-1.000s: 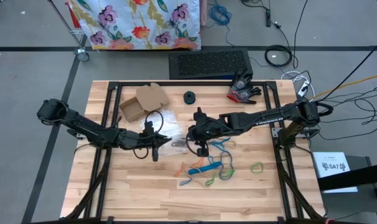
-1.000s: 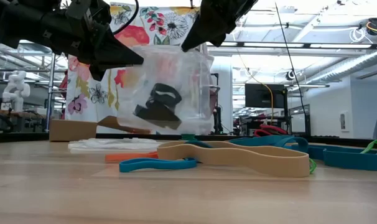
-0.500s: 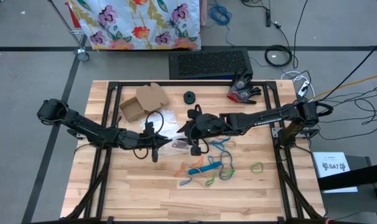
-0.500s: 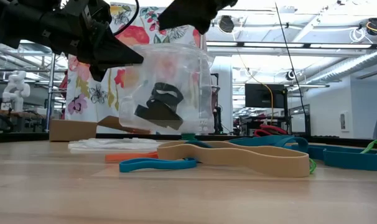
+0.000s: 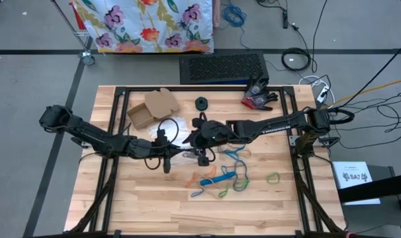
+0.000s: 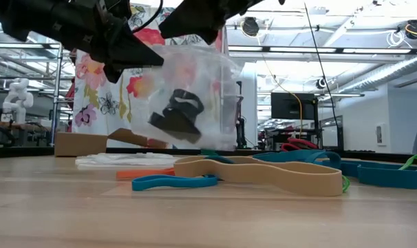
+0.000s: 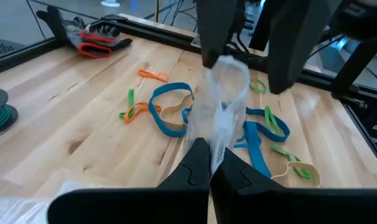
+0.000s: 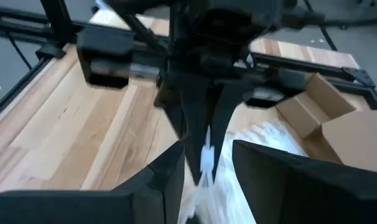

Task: Sort rubber bands
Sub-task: Close the transparent zip bag

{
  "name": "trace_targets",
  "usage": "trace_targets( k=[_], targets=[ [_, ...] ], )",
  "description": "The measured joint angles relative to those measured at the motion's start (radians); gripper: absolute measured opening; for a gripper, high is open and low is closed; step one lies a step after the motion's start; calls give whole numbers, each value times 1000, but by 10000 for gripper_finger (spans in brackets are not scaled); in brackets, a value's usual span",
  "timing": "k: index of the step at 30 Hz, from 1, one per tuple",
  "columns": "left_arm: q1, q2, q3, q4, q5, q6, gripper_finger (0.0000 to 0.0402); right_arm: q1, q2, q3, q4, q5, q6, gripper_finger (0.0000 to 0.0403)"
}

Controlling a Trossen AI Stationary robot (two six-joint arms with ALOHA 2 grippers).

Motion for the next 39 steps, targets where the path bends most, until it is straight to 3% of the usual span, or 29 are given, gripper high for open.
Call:
trace_targets(
  k=[39],
  targets=[
    [18,0,13,33,38,20,0,-3,15,-1,-13,3,-3,119]
  ],
)
